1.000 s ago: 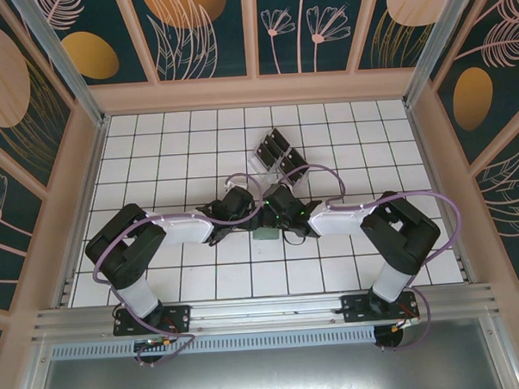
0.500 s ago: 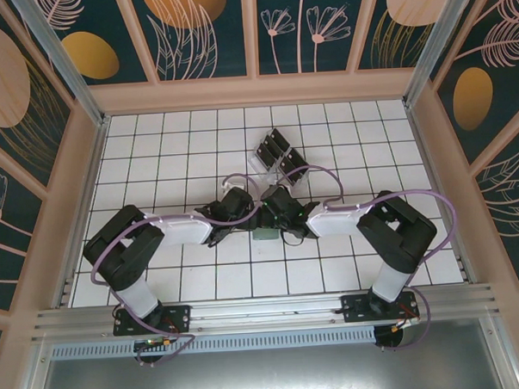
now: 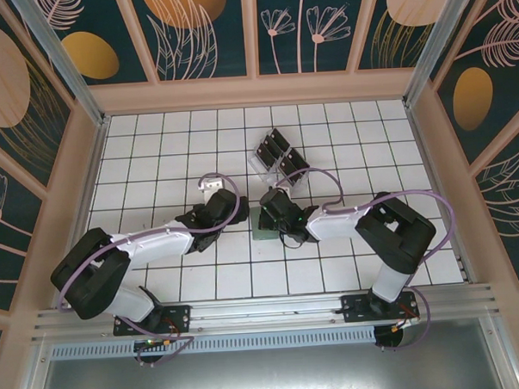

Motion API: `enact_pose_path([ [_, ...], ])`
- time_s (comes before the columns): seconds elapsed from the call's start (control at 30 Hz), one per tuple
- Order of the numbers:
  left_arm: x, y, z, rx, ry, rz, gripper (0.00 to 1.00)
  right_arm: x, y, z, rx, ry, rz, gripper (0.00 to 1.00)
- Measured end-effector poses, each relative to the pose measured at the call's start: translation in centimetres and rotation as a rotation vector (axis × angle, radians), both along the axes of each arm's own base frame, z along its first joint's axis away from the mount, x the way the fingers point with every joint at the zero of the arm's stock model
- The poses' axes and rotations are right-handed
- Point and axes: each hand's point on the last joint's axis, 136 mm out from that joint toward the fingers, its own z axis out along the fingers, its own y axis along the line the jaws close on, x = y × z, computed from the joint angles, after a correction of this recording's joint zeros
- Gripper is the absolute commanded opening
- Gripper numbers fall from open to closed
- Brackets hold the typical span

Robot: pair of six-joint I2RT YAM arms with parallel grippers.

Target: Put the credit cards into the card holder

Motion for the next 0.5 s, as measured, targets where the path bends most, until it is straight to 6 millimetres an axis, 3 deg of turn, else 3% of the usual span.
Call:
enact_pose_path([
  [0.5,-0.2,0.2,-0.1,0.007,0.010,0.003,0.99,-1.7,0.5,-0.5,-0.108,-0.115,-0.029,0.00],
])
